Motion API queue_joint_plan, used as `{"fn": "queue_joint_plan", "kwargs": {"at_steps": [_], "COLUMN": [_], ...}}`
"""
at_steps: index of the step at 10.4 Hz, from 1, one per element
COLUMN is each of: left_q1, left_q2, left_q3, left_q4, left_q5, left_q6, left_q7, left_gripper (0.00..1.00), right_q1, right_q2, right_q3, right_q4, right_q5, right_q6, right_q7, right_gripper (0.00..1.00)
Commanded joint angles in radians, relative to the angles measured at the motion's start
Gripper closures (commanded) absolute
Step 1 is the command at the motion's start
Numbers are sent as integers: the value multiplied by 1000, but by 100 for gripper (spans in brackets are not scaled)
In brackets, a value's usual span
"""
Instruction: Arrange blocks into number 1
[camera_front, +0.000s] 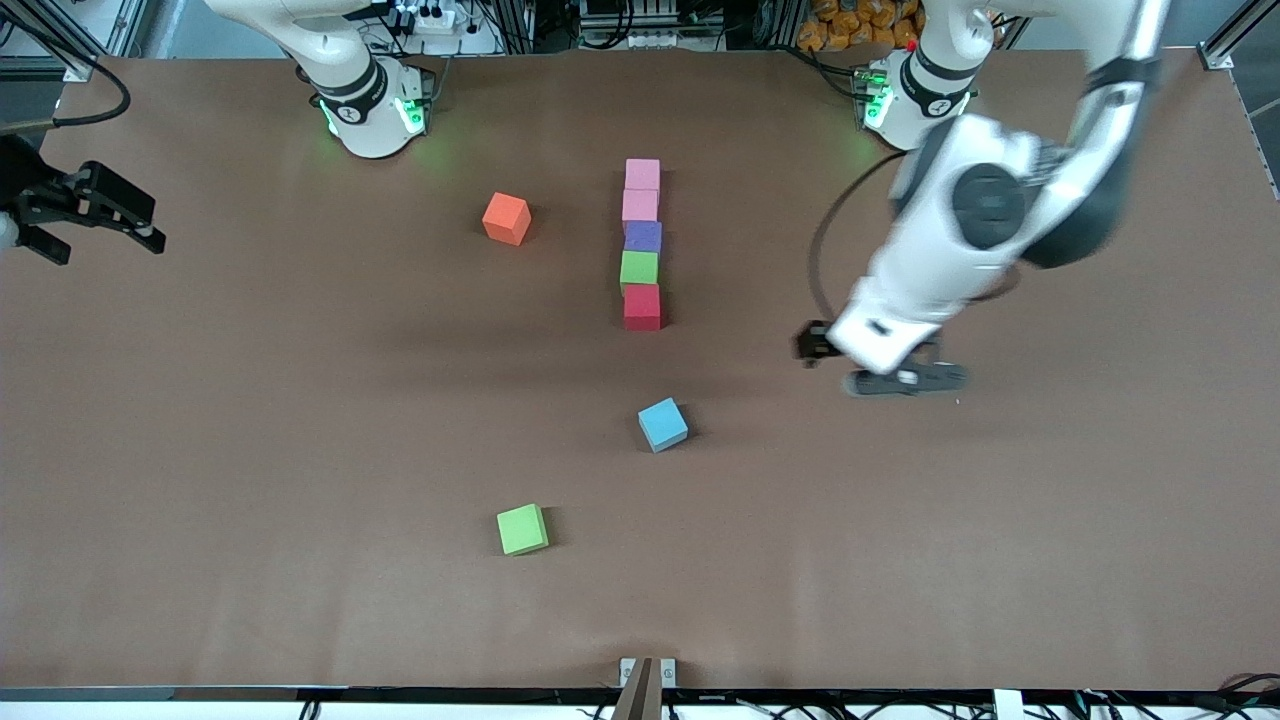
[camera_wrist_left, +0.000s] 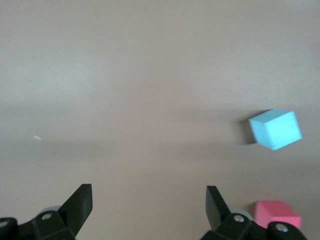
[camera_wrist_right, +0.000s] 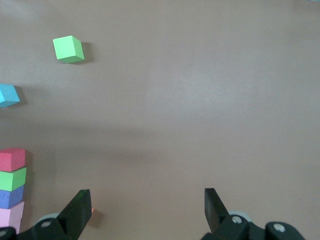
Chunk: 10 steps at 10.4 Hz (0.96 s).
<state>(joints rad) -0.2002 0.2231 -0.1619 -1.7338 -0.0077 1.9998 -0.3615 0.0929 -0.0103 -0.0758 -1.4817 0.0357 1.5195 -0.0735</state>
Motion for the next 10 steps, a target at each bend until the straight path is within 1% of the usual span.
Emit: {"fn": "queue_joint_plan", "kwargs": {"at_steps": [1,2,3,4,5,6,8,10], "left_q1": [137,178,191,227,246,246,237,222], "left_q2": [-108,-146,-181,-201,-200,-202,-223,-257], "left_q3": [-34,-31,-18,-16,-15,11,71,94], "left_q4": [-23,-20,-13,22,89,139,155,154], "left_q5": [22,22,23,23,23,23,22,23], "left_q6": [-80,-114,-154,-211,-296,-368,-397,-406], "left_q7": [195,253,286,297,306,306,299,291], "left_gripper": [0,0,0,0,0,0,0,0], "right_q1": [-27,-33,-39,-39,-39,-39,-35,-38], "right_q2": [-11,-17,-20,-20,-19,-19,-16,-10], "right_q3": [10,11,10,10,11,11,13,13], "right_q4": [-21,-40,-48,-49,-49,-49,-51,-48], "right_q5": [0,0,0,0,0,0,-13,-13], "right_q6": [13,24,28,30,34,34,34,34], "right_q7": [-6,-8,-6,-6,-2,17,64,57], "right_gripper": [0,0,0,0,0,0,0,0]}}
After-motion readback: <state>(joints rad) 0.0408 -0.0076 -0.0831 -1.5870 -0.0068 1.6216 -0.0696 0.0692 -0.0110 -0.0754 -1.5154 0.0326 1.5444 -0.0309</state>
